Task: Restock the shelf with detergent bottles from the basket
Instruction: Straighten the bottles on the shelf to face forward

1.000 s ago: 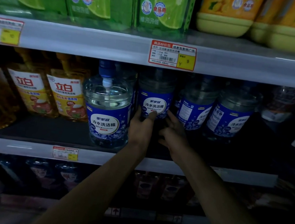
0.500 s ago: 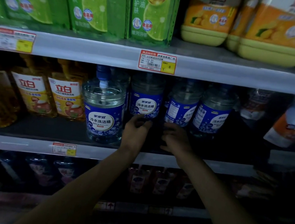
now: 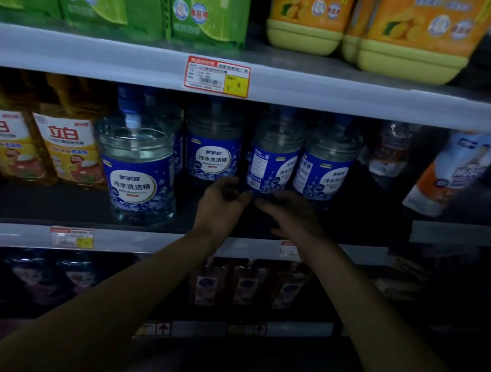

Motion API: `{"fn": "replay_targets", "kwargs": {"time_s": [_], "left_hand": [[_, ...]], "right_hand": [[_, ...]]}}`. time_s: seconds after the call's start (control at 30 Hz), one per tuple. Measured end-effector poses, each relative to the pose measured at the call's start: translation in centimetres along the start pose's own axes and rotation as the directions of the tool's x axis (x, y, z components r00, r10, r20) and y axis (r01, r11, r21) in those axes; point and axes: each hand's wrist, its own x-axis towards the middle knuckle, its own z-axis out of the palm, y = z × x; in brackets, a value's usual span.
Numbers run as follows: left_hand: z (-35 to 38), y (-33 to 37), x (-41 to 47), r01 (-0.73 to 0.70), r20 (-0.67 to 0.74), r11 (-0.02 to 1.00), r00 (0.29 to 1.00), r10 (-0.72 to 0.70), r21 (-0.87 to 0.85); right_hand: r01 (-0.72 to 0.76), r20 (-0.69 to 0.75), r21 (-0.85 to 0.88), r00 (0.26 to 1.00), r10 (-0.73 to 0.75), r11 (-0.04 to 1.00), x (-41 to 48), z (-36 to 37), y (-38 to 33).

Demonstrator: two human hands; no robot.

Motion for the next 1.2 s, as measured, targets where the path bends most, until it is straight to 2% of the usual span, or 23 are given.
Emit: {"fn": "replay_targets", "kwargs": {"time_s": [0.1,0.27,0.37,0.53,0.7,0.9,1.03,1.2], "left_hand": [[0.9,0.0,0.9,-0.010,-0.017,1.000,1.000,0.009,-0.014],[2.2,-0.9,1.7,-0.179,-0.004,0.971,0.983,0.182,0.160],[3.1,-1.8,2.7,-0.252,-0.012,0.938,0.965,0.262,0.238],[4.6,-1.8,4.7,-0.274,-0.038,0.939,0.957,0.288,0.208],[5.9,-1.7,5.2,-0.296,-0.091,0.915,0.939,0.331,0.275],[6.7,-1.8,6.5,-0.276,-0.136,0.934,0.941,0.311,0.229],[6.9,-1.6,7.1,-0.314,-0.141,0.910,0.922,0.360,0.270],[7.7,-0.9,7.3,-0.259,-0.169,0.943,0.940,0.296,0.209]], "right_hand": [[-0.030,-0.069,-0.020,0.997,0.028,0.999,1.1,-0.8,0.5],[-0.067,-0.129,0.015,0.989,0.068,0.998,3.0,-1.4,1.0],[-0.043,-0.096,-0.017,0.995,0.042,0.999,3.5,-1.4,1.1],[-0.037,-0.075,-0.039,0.997,0.034,0.999,4.3,-1.5,1.2],[-0.013,-0.043,-0.041,0.999,0.011,0.999,4.4,-1.8,1.4],[-0.012,-0.051,-0.065,0.999,0.009,0.998,4.8,-2.0,1.7],[-0.041,-0.066,-0.087,0.997,0.036,0.995,4.8,-2.4,1.8],[-0.033,-0.058,-0.123,0.998,0.026,0.992,4.3,-2.5,1.5]]}}
